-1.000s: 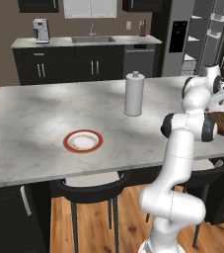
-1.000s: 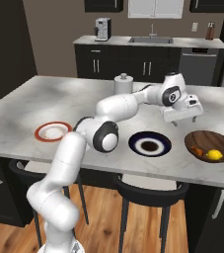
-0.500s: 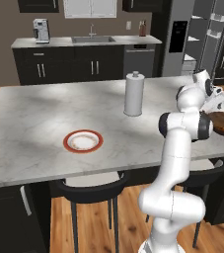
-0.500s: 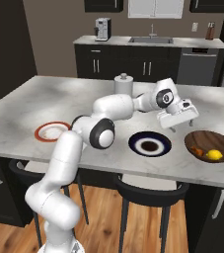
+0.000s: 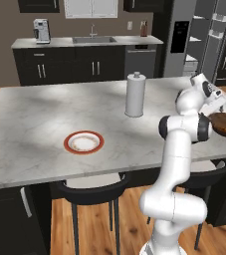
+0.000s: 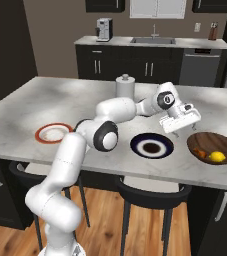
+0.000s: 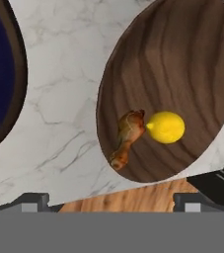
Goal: Pick the chicken drumstick and lemon from their plates and place them in the bowl. Then put the bowl in the fridge.
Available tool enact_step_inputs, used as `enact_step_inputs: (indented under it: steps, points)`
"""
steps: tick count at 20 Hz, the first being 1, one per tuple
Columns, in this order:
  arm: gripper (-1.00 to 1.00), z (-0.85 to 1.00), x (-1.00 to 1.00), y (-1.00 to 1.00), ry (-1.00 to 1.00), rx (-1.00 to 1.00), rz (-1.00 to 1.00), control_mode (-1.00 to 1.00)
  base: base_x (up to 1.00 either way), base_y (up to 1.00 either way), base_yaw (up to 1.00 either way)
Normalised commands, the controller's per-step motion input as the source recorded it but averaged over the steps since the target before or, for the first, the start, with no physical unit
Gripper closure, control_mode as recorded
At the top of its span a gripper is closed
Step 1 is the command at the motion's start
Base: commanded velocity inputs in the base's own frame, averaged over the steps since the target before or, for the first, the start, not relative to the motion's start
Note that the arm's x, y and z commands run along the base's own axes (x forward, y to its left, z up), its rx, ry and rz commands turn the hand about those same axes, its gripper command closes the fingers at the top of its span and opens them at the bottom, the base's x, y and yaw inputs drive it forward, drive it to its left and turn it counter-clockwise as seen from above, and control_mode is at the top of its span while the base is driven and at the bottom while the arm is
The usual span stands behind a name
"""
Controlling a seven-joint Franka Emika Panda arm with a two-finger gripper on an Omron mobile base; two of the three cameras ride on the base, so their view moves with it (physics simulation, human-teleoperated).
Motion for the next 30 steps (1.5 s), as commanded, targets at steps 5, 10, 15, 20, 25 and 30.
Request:
enact_step_inputs:
  steps: [5, 10, 15, 20, 25, 30]
  points:
    - [-1.0, -0.15, -0.05, -0.03, 0.11, -0.02, -0.01, -1.0, 0.0, 0.0, 0.0]
    - [-1.0, -0.13, -0.07, -0.03, 0.08, 0.0, 0.0, -1.0, 0.0, 0.0, 0.0]
    - [-1.0, -0.11, -0.27, -0.14, 0.0, 0.0, 0.0, -1.0, 0.0, 0.0, 0.0]
    - [-1.0, -0.17, -0.32, -0.05, 0.0, 0.01, 0.0, -1.0, 0.0, 0.0, 0.0]
    - [-1.0, -0.2, -0.26, 0.04, -0.01, 0.01, 0.0, -1.0, 0.0, 0.0, 0.0]
    - [-1.0, -0.25, -0.2, 0.12, -0.07, 0.0, 0.0, -1.0, 0.0, 0.0, 0.0]
